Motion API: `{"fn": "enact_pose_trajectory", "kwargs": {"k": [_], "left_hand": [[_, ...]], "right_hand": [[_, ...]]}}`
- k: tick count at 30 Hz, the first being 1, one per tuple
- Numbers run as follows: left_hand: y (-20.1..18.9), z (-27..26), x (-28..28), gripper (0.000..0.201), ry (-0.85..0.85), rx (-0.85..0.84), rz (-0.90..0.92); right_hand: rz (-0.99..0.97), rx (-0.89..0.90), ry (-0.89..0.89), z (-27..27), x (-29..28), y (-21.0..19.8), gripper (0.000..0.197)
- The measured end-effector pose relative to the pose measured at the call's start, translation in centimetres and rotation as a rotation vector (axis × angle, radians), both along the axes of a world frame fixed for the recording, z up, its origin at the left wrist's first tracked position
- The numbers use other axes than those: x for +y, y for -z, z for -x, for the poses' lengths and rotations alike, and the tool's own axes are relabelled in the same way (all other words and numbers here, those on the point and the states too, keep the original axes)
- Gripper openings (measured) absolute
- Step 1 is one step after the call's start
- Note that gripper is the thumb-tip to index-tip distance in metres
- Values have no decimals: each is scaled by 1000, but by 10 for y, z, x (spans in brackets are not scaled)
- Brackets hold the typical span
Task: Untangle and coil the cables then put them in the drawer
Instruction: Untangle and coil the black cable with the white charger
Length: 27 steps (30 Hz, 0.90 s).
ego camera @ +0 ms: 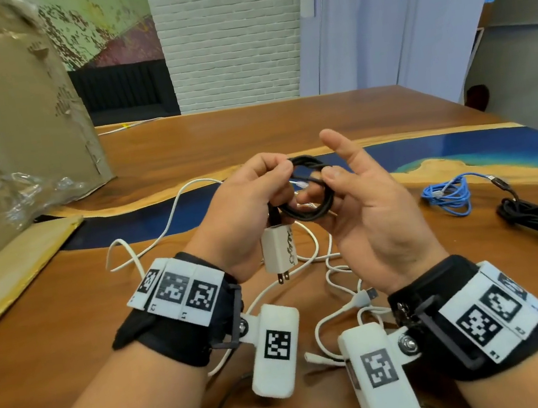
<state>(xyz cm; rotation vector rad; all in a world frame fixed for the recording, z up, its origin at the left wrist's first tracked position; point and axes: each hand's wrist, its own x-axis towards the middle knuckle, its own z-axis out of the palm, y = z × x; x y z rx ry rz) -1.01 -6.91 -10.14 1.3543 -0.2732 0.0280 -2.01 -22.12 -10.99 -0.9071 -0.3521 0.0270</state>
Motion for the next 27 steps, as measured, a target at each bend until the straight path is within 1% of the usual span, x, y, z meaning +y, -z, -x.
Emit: {"fn": "enact_pose_trajectory", "kwargs": {"k": [2,3,5,8,12,16,18,20,22,23,24,25,27], "left_hand": [[1,1,-2,7,1,-9,-15],[2,1,-3,5,-2,-19,-32],[1,2,-5,5,-22,-28,-62],[0,3,-3,5,-42,-30,-57],[-3,5,-2,7,-33,-76,-82],[-5,8,-2,12,-50,-129,-102],[-7,7,1,14,-99,-137,-94],[-7,5,3,25,-119,-135,-78],[-7,6,0,34,-90,-118,-72],[-6,7,-3,36,-68,-107,-76],[-5,9,-6,35,-51,-102,-85],[-5,10,-7,34,-47,-108,-94],[-6,10,-6,32,-62,-137,-101]], "right_hand": [[-73,38,-69,-1,-2,1,48],[-59,39,-76,-1,-2,1,48],[64,17,-28,-2,-1,2,53],[247,-54,79,-6,1,6,63],[317,-31,114,-9,-1,11,62],[254,48,92,-10,-1,11,54],[189,79,37,-10,-2,10,52],[131,96,-49,-8,-4,8,50],[67,102,-131,-6,-5,7,39],[38,102,-155,-6,-6,7,32],[32,95,-163,-6,-6,7,27],[49,80,-163,-7,-6,7,26],[137,28,-168,-8,-9,7,36]]}}
